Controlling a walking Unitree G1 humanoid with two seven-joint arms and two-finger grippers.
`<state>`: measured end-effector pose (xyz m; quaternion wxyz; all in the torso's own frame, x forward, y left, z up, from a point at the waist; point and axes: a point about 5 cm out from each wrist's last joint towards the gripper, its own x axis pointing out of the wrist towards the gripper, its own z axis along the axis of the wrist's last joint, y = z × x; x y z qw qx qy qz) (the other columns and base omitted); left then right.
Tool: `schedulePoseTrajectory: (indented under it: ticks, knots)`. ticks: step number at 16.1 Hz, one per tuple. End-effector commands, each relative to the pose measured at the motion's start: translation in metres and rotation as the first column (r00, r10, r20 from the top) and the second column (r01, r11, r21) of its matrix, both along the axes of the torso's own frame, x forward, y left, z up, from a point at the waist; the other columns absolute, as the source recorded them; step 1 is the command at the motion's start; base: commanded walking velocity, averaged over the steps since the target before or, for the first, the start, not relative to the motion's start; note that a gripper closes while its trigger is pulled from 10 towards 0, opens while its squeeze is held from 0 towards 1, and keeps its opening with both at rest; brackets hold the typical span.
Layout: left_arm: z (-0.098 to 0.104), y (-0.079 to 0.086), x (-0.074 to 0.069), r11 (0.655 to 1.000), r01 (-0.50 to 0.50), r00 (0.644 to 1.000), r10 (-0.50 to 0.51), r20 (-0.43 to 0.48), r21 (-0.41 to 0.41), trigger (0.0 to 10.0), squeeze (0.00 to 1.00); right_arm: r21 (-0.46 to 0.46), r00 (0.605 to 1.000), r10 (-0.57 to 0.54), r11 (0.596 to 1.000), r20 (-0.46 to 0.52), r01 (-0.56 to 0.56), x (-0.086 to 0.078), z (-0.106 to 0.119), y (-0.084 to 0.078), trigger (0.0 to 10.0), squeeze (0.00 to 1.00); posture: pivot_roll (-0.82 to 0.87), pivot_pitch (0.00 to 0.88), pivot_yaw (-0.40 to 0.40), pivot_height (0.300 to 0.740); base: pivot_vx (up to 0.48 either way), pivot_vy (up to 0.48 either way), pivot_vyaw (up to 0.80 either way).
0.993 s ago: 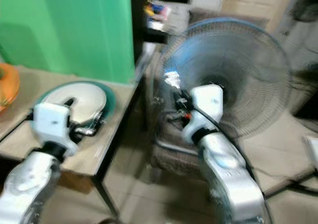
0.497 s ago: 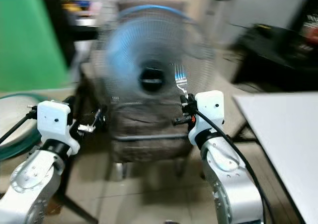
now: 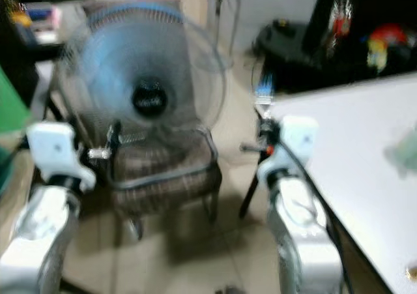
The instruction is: Setting the table
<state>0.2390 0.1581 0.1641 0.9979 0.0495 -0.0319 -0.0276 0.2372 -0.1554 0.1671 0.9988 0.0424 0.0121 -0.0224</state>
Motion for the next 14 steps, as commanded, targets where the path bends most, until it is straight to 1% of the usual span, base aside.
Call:
schedulePoseTrajectory:
  ticks: [1, 2, 3, 5, 6, 8, 9, 10, 12, 13, 14]
  knots:
    - [0.001, -0.002, 0.003, 0.997, 0.077, 0.997, -0.077, -0.015, 0.029, 10.0, 0.00, -0.079, 0.997, -0.075, 0.994, 0.019, 0.076, -0.003, 0.001, -0.010, 10.0, 0.00, 0.02, 0.000, 0.057, 0.740, 0.000, 0.000, -0.80]
    - [-0.001, -0.002, 0.004, 0.995, 0.099, 0.995, -0.099, -0.029, 0.020, 10.0, 0.00, -0.098, 0.998, -0.066, 0.993, -0.007, 0.065, -0.007, -0.002, -0.014, 10.0, 0.00, 0.00, 0.000, 0.069, 0.740, 0.000, 0.000, -0.80]
    - [-0.004, -0.001, 0.004, 0.994, 0.108, 0.994, -0.107, -0.036, 0.032, 10.0, 0.00, -0.116, 0.998, -0.059, 0.992, -0.016, 0.057, -0.009, -0.003, -0.017, 10.0, 0.00, 0.00, 0.000, 0.071, 0.740, 0.000, 0.000, -0.80]
    - [-0.007, 0.000, 0.005, 0.995, 0.094, 0.995, -0.093, -0.040, 0.032, 10.0, 0.00, -0.147, 0.998, -0.062, 0.987, -0.024, 0.058, -0.011, -0.002, -0.021, 10.0, 0.00, -0.02, 0.000, 0.079, 0.740, 0.000, 0.000, -0.80]
    - [-0.006, -0.002, 0.007, 0.995, 0.095, 0.995, -0.094, -0.037, 0.023, 10.0, 0.00, -0.151, 0.998, -0.055, 0.987, -0.025, 0.050, -0.012, 0.000, -0.021, 10.0, 0.00, -0.02, 0.000, 0.078, 0.740, 0.000, 0.000, -0.80]
    - [-0.004, -0.005, 0.008, 0.994, 0.108, 0.994, -0.108, -0.031, 0.003, 10.0, 0.00, -0.132, 0.999, -0.035, 0.991, -0.027, 0.031, -0.012, 0.003, -0.015, 10.0, 0.00, -0.03, 0.000, 0.074, 0.740, 0.000, 0.000, -0.80]
    - [-0.008, -0.004, 0.006, 0.995, 0.100, 0.994, -0.101, -0.051, -0.027, 10.0, 0.00, -0.117, 0.999, -0.051, 0.992, -0.019, 0.048, -0.013, 0.003, -0.014, 10.0, 0.00, -0.02, 0.000, 0.059, 0.740, 0.000, 0.000, -0.80]
    - [-0.009, -0.004, 0.004, 0.995, 0.098, 0.993, -0.100, -0.057, -0.033, 10.0, 0.00, -0.113, 0.998, -0.063, 0.992, -0.005, 0.062, -0.012, 0.003, -0.014, 10.0, 0.00, -0.02, 0.000, 0.057, 0.740, 0.000, 0.000, -0.80]
    - [-0.007, -0.004, 0.002, 0.995, 0.095, 0.995, -0.096, -0.039, -0.028, 10.0, 0.00, -0.147, 0.998, -0.056, 0.987, 0.023, 0.059, -0.011, 0.005, -0.014, 10.0, 0.00, -0.01, 0.000, 0.042, 0.740, 0.000, 0.000, -0.80]
    - [-0.007, -0.002, 0.002, 0.996, 0.091, 0.995, -0.091, -0.043, 0.000, 10.0, 0.00, -0.135, 1.000, -0.023, 0.991, 0.000, 0.023, -0.009, 0.003, -0.013, 10.0, 0.00, -0.01, 0.000, 0.037, 0.740, 0.000, 0.000, -0.80]
    - [-0.007, -0.002, 0.002, 0.996, 0.089, 0.995, -0.088, -0.044, 0.009, 10.0, 0.00, -0.130, 1.000, -0.012, 0.991, -0.011, 0.010, -0.008, 0.002, -0.013, 10.0, 0.00, -0.01, 0.000, 0.037, 0.740, 0.000, 0.000, -0.80]
